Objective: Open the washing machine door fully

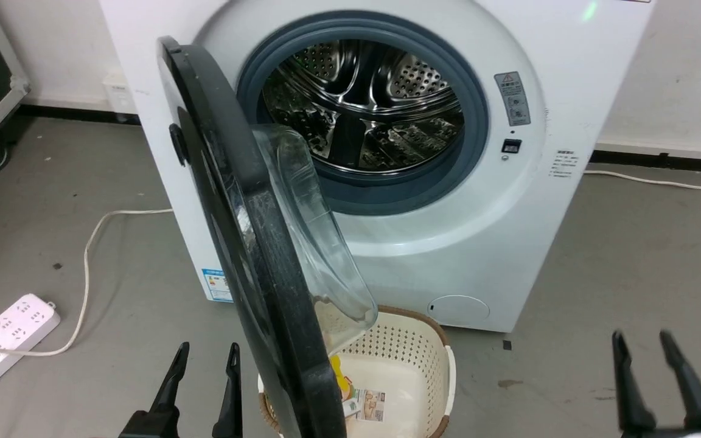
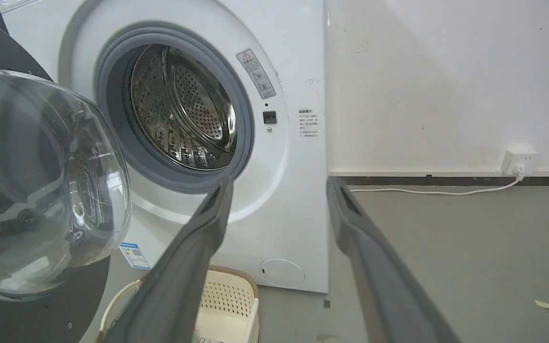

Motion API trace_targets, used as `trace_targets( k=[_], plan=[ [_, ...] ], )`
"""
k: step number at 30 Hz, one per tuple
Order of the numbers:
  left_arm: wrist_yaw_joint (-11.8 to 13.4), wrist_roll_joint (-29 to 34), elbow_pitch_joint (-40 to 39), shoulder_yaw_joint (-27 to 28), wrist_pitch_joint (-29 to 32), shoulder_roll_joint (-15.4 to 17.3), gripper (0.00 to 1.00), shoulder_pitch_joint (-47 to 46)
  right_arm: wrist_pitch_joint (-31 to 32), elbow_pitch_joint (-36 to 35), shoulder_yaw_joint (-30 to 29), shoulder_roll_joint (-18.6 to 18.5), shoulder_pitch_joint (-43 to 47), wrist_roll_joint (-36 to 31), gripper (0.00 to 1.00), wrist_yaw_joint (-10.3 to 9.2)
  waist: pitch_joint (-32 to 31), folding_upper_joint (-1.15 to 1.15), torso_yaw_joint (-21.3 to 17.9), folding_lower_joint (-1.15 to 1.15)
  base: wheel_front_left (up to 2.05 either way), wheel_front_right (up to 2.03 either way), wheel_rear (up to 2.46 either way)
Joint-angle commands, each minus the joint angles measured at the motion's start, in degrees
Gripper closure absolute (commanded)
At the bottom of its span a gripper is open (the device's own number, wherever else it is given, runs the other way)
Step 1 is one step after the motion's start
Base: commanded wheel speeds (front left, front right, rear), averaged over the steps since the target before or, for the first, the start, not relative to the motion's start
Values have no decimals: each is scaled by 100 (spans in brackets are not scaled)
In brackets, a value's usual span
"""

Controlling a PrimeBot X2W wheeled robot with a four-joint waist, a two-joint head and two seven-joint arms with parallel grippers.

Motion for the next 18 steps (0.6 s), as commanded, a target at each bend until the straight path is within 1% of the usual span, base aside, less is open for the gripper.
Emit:
trace_targets(
  k=[1, 3, 6, 14, 15, 16, 18],
  plan=[
    [-27, 28, -38, 25, -30, 32, 0, 78, -44, 19, -29, 83, 123, -60, 0, 6, -8, 0, -17, 0, 0, 0, 0],
    [-67, 41, -56, 48, -30, 31, 0, 109, -83, 53, -23, 233, 284, -148, 0, 6, -22, 0, -39, 0, 0, 0, 0],
    [-110, 50, -58, 72, -30, 25, 0, 138, -126, 162, -9, 352, 462, -249, 0, 6, -29, 0, -60, 0, 0, 0, 0],
    [-174, 119, -24, 80, -30, 10, 0, 151, -163, 236, -33, 452, 550, -361, 0, 6, -38, 0, -48, 0, 0, 0, 0],
    [-183, 126, -23, 78, -30, 9, 67, 147, -164, 230, -41, 457, 541, -347, 0, 6, -42, 0, -41, 0, 0, 0, 0],
    [-199, 125, -49, 79, -30, 8, 100, 138, -164, 229, -49, 460, 529, -334, 0, 6, -46, 0, -33, 0, 0, 0, 0],
    [-216, 111, -156, 98, -30, 4, 100, 110, -165, 221, -63, 465, 491, -303, 0, 6, -53, 0, -13, 0, 0, 0, 0]
  ],
)
